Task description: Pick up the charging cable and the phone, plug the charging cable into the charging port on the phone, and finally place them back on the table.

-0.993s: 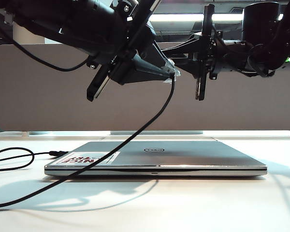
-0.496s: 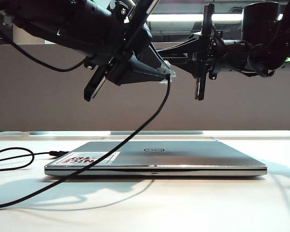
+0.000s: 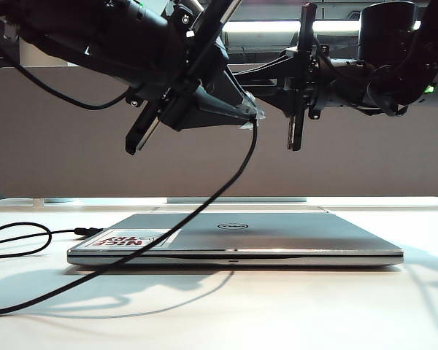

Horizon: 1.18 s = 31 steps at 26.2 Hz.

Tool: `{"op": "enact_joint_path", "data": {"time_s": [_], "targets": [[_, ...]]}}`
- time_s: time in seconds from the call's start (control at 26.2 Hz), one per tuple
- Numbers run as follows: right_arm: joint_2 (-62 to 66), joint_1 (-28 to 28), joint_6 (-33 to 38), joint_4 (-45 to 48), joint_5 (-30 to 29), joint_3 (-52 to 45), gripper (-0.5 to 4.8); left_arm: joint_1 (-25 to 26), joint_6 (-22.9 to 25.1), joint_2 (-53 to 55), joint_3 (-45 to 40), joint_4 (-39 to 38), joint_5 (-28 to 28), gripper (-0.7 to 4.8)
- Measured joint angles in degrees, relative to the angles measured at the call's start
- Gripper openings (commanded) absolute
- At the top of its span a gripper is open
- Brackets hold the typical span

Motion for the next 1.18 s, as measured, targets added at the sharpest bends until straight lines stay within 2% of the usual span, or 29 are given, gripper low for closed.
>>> {"op": "enact_joint_path", "data": {"time_s": [0.57, 1.18], "targets": [[0.0, -0.63, -2.93, 0.39, -1.18, 0.0, -0.01, 0.0, -0.37, 0.0, 0.0, 0.0, 0.26, -0.07], [0.0, -0.81, -1.11, 1.51, -1.14, 0.0, -0.01, 0.0, -0.42, 0.0, 0.0, 0.15, 0.24, -0.07]]}}
